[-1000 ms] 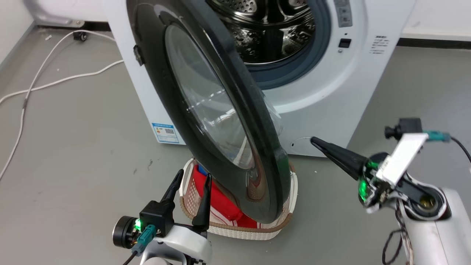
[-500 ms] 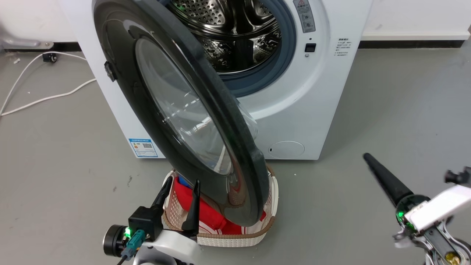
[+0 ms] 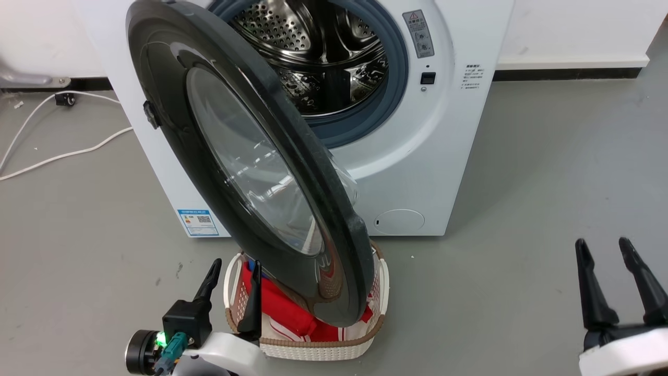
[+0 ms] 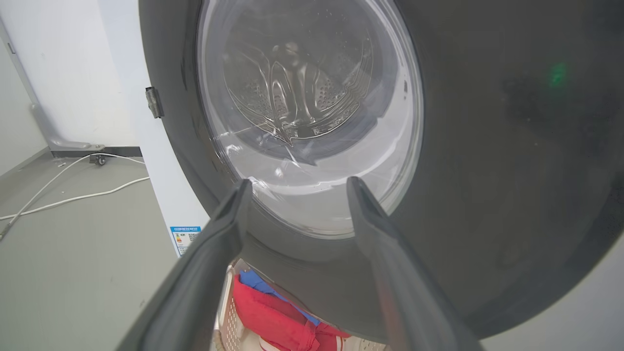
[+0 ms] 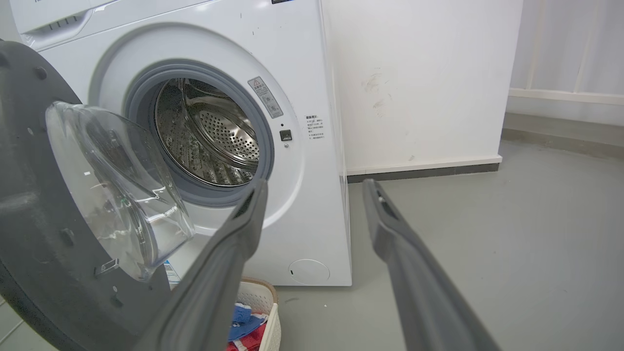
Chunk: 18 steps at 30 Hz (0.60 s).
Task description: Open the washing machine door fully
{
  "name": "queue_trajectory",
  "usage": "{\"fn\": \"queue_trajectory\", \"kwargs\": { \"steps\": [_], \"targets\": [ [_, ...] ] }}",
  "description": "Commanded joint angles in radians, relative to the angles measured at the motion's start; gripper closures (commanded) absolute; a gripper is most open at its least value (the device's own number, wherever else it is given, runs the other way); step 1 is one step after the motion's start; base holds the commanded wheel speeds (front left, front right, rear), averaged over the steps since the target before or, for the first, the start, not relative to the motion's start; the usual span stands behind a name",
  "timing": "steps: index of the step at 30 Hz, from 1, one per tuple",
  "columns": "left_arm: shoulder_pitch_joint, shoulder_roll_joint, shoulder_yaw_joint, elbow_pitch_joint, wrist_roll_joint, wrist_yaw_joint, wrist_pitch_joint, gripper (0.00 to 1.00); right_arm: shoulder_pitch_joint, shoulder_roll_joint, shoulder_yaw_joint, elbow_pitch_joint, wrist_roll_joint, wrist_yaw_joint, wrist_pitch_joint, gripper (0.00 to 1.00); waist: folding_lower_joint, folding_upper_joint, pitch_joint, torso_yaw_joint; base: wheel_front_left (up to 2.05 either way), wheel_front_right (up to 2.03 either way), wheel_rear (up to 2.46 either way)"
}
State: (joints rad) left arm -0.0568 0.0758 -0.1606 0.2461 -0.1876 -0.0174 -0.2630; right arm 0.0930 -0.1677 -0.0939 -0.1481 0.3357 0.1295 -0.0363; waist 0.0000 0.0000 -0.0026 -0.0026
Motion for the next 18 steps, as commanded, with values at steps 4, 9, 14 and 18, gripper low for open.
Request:
{"fn": "queue_trajectory", "kwargs": {
  "steps": [4,9,14,18],
  "targets": [
    [0.02,0.013,0.006,-0.003,0.007,0.005,-0.003,0.0,0.081,0.029,0.007,-0.027,-0.155,0.002,-0.03,0.0,0.0,0.0,-0.014,-0.007,0.0,0.0,0.0],
    [0.032,0.025,0.006,0.007,0.01,0.004,-0.003,0.0,0.131,0.058,0.029,-0.012,-0.215,0.001,-0.039,0.0,0.0,0.0,-0.022,-0.015,0.0,0.0,0.0],
    [0.035,0.033,0.005,0.014,0.006,0.003,-0.003,0.0,0.117,0.07,0.05,0.01,-0.228,0.001,-0.046,0.0,0.0,0.0,-0.025,-0.018,0.0,0.0,0.0],
    [0.029,0.034,0.008,0.013,0.001,0.007,-0.003,0.0,0.1,0.07,0.062,0.016,-0.225,0.001,-0.047,0.0,0.0,0.0,-0.021,-0.019,0.0,0.0,0.0]
  ]
}}
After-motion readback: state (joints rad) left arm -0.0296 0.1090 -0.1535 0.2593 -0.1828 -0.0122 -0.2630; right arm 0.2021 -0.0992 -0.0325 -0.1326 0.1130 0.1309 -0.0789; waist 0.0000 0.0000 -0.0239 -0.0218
